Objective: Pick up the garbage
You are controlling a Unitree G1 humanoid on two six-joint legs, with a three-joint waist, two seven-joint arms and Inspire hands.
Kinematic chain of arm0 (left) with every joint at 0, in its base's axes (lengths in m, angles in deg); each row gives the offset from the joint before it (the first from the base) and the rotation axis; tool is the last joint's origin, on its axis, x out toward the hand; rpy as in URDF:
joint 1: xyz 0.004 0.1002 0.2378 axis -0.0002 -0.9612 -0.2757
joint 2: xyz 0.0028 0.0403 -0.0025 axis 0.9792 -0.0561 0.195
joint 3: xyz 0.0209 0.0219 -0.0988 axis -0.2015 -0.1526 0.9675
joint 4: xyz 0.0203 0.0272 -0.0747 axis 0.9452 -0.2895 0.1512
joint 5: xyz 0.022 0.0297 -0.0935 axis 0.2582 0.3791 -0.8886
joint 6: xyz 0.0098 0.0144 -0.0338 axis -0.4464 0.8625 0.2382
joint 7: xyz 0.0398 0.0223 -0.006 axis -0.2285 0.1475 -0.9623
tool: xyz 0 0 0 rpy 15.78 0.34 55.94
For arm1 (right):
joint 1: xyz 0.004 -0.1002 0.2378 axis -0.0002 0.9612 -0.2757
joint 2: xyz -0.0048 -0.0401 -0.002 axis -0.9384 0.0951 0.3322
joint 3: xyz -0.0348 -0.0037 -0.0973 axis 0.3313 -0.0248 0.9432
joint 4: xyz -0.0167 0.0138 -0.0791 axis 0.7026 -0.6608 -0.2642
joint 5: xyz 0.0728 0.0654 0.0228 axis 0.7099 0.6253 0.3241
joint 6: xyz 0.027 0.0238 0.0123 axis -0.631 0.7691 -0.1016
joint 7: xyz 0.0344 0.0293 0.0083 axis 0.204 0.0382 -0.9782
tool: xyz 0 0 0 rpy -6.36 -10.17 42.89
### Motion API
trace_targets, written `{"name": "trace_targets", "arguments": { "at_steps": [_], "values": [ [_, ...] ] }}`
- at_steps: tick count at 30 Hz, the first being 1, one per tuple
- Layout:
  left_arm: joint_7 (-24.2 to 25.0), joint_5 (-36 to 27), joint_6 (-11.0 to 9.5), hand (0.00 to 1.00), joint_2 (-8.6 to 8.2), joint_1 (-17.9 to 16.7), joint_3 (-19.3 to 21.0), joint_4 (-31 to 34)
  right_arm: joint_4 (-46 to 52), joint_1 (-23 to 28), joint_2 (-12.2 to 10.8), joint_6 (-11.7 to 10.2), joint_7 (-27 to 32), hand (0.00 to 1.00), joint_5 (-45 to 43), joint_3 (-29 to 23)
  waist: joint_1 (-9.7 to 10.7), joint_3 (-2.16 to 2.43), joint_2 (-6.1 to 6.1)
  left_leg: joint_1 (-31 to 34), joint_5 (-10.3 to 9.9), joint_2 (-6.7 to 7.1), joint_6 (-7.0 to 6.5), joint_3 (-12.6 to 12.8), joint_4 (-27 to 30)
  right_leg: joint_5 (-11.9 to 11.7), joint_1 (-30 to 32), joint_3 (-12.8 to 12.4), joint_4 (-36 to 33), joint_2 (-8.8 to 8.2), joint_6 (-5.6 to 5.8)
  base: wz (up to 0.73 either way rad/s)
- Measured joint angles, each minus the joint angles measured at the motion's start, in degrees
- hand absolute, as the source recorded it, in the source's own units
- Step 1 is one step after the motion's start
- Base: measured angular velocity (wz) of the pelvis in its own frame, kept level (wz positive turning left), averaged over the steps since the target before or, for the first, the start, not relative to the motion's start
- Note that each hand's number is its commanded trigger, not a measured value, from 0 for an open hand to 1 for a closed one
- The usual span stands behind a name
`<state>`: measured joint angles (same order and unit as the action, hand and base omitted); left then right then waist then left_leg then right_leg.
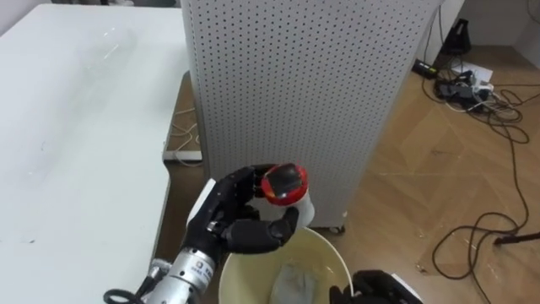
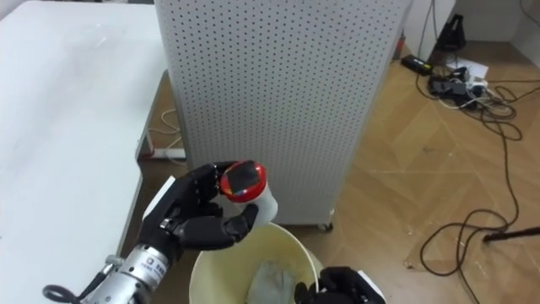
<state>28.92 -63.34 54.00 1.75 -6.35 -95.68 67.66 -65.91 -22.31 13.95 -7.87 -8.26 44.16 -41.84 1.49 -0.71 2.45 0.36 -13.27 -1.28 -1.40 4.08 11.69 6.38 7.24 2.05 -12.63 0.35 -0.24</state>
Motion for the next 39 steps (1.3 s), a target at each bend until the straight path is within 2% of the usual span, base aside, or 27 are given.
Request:
{"name": "trace_targets", "arguments": {
  "at_steps": [3,6,8,9,10,12,16,29,39],
  "values": [
    [1.25,0.03,0.47,1.0,0.09,-1.62,0.0,0.0,0.01,-0.3,0.1,0.23,0.12,1.0,-0.01,-0.01,-0.03,-0.12,-0.6,0.01,0.01,-0.04,0.0,0.16,-0.01,0.0,0.07,0.21,0.01,-0.14,0.0,-0.02],
    [2.48,0.06,0.83,1.0,0.19,-2.93,-0.02,0.0,0.05,-1.02,0.12,0.23,0.09,1.0,-0.01,0.0,-0.04,-0.11,-0.67,0.28,0.01,-0.09,0.0,0.33,-0.05,0.01,0.51,0.43,-0.08,-0.2,0.01,-0.06],
    [3.36,0.03,0.83,0.96,0.99,-4.04,-0.02,0.01,0.49,-1.37,0.39,0.23,0.05,1.0,1.06,0.0,0.09,-0.1,-0.68,0.32,0.01,-0.11,0.0,0.45,-0.13,0.01,0.62,0.54,-0.08,-0.24,0.01,-0.05],
    [3.79,0.03,0.84,0.69,1.33,-5.38,-0.02,0.01,0.59,-1.37,0.41,0.22,0.04,1.0,2.38,0.0,0.3,-0.09,-0.66,0.09,0.01,-0.14,0.0,0.46,-0.15,0.01,0.37,0.76,-0.08,-0.23,0.01,0.0],
    [4.07,0.03,0.84,0.0,1.38,-6.02,-0.04,0.01,0.65,-1.37,0.42,0.22,0.06,1.0,2.96,0.0,0.43,-0.09,-0.66,0.02,0.01,-0.15,0.0,0.45,-0.15,0.01,0.28,1.04,-0.07,-0.25,0.0,0.03],
    [4.69,0.01,1.08,0.0,2.16,-8.12,-0.12,0.01,0.87,-1.37,0.58,0.22,0.35,1.0,3.91,-0.01,0.54,-0.09,-0.67,0.04,0.01,-0.15,0.0,0.39,-0.14,0.01,0.25,1.3,-0.05,-0.29,0.0,0.04],
    [5.62,0.01,1.58,0.0,2.6,-10.04,-0.12,0.01,0.87,-1.37,0.71,0.21,1.37,1.0,4.84,-0.01,0.51,-0.09,-0.67,0.05,0.01,-0.1,-0.01,0.39,-0.11,0.0,0.19,1.39,-0.06,-0.35,0.0,0.0],
    [7.14,-0.04,1.59,0.0,2.29,-10.14,-0.62,0.07,0.52,-1.26,2.49,0.29,2.21,1.0,3.7,0.6,0.61,-0.02,-1.06,-0.02,0.02,0.11,0.0,0.22,0.13,-0.1,0.1,1.41,-0.43,-0.21,-0.17,0.0],
    [8.18,0.05,1.59,0.0,2.55,-10.14,-0.7,0.29,0.78,-1.26,2.49,0.29,2.48,1.0,3.77,0.15,1.23,-0.08,-0.56,-0.82,0.02,-0.02,0.0,0.57,-0.03,-0.09,-0.07,1.31,-0.99,-0.24,-0.17,-0.02]
  ]
}}
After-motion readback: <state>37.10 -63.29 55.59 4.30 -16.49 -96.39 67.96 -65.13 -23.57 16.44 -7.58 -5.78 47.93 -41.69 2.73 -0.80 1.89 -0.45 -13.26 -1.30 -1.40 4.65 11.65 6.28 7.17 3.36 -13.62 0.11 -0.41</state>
